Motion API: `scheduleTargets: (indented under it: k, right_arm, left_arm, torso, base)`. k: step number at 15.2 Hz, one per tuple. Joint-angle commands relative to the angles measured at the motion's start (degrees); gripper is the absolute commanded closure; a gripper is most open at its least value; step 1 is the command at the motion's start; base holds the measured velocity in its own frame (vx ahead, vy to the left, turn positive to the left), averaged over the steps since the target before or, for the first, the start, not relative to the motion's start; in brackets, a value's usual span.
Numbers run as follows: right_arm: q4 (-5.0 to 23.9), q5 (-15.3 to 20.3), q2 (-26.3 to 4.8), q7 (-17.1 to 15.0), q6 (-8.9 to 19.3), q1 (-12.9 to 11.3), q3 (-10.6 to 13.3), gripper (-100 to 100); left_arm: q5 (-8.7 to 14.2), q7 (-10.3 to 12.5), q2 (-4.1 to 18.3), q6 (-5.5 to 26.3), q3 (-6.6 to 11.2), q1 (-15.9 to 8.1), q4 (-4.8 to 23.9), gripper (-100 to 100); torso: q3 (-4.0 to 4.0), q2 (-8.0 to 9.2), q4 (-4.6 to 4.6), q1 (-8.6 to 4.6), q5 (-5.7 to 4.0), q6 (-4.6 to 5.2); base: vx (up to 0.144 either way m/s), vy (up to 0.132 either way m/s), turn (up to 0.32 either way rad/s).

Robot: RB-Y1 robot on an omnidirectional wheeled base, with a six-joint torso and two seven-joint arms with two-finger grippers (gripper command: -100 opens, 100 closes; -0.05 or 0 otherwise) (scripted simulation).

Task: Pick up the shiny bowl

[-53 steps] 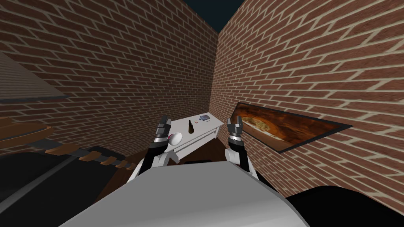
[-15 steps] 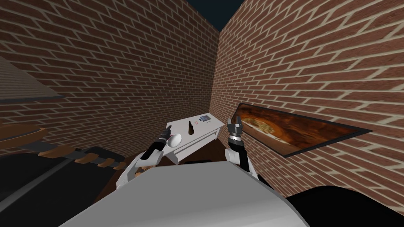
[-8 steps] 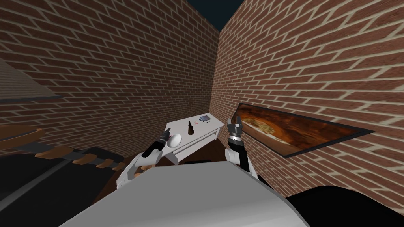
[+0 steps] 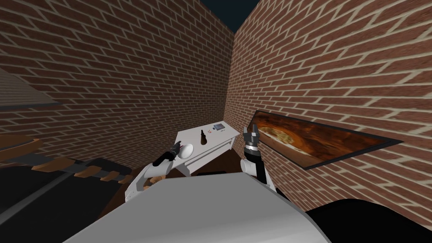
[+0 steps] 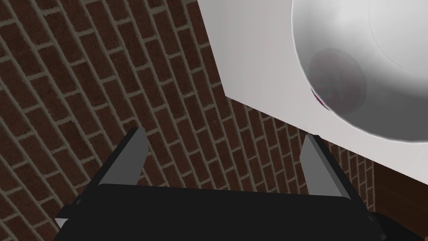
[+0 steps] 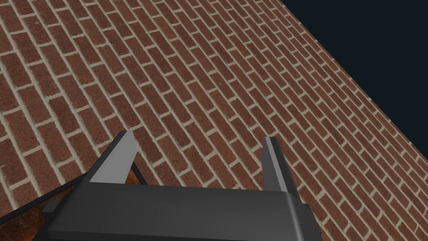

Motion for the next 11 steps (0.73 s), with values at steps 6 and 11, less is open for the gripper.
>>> scheduleTargets:
  k: [6,11]
  right_arm:
    - [0.0,0.0,0.0,0.0,0.0,0.0,0.0,0]
    - [0.0,0.0,0.0,0.0,0.0,0.0,0.0,0]
  left_arm:
    - [2.1,1.4,0.6,8.3,1.48,-1.4,3.5,-100]
    - [2.8,1.8,0.7,12.7,1.98,-1.8,4.8,-100]
  torso:
    - [-0.01,-0.02,0.00,-0.01,0.00,0.00]
    - [-0.01,-0.02,0.00,-0.02,-0.01,0.00]
  base:
    - [0.014,-0.012,-0.005]
    - [0.015,-0.015,-0.006]
